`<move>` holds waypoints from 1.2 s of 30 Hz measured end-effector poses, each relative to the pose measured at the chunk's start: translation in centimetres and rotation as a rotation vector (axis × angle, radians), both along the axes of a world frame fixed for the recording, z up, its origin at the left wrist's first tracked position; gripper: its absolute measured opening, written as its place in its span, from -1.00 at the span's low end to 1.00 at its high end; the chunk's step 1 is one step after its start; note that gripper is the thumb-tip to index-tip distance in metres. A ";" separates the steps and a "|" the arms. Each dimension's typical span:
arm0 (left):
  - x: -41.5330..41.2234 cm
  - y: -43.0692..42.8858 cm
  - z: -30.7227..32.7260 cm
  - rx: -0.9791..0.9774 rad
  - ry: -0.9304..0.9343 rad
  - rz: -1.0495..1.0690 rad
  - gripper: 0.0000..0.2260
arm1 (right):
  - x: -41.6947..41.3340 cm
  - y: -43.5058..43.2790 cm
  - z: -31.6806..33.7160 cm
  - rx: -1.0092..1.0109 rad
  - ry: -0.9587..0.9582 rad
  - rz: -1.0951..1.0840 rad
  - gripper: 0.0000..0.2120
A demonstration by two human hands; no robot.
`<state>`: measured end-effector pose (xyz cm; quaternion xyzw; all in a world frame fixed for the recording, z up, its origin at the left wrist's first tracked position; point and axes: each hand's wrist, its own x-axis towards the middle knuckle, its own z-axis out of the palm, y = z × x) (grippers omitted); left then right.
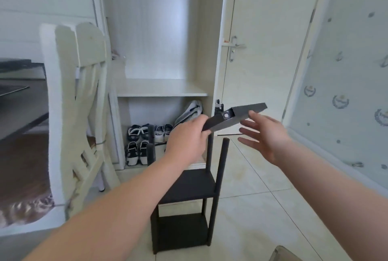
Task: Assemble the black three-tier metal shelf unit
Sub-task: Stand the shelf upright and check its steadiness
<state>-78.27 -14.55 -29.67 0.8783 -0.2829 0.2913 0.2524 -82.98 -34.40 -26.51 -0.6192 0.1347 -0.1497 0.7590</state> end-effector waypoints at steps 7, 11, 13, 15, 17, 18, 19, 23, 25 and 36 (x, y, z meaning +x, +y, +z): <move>4.5 4.7 0.4 -0.605 0.517 -0.115 -0.89 | 5.4 2.8 -3.5 -0.128 0.025 -0.097 -0.66; 6.7 7.0 -0.4 -0.851 0.643 -0.099 -0.85 | 8.0 3.5 -6.3 -0.156 0.012 -0.163 -0.54; 8.2 8.3 -1.2 -0.988 0.738 -0.110 -0.86 | 9.5 3.7 -7.4 -0.209 -0.005 -0.230 -0.46; 9.7 9.4 -2.0 -1.110 0.812 -0.106 -0.86 | 10.9 3.6 -8.2 -0.258 -0.016 -0.276 -0.38; 10.9 10.3 -2.6 -1.192 0.865 -0.101 -0.85 | 12.2 3.3 -8.3 -0.264 -0.019 -0.247 -0.37; 11.3 10.6 -2.7 -1.206 0.888 -0.089 -0.85 | 12.7 3.1 -8.3 -0.245 -0.014 -0.214 -0.43; 11.6 10.9 -2.9 -1.215 0.907 -0.076 -0.85 | 13.2 2.9 -8.3 -0.237 -0.016 -0.184 -0.53; 13.1 11.2 -3.6 -1.234 0.955 -0.047 -0.81 | 15.0 2.2 -9.2 -0.258 -0.033 -0.182 -0.76; 13.7 11.0 -4.0 -1.250 0.952 -0.034 -0.80 | 15.7 2.1 -9.5 -0.257 -0.042 -0.180 -0.78; 14.3 9.9 -6.2 -1.220 0.968 0.119 -0.89 | 17.1 1.0 -10.6 -0.143 0.013 -0.146 -0.74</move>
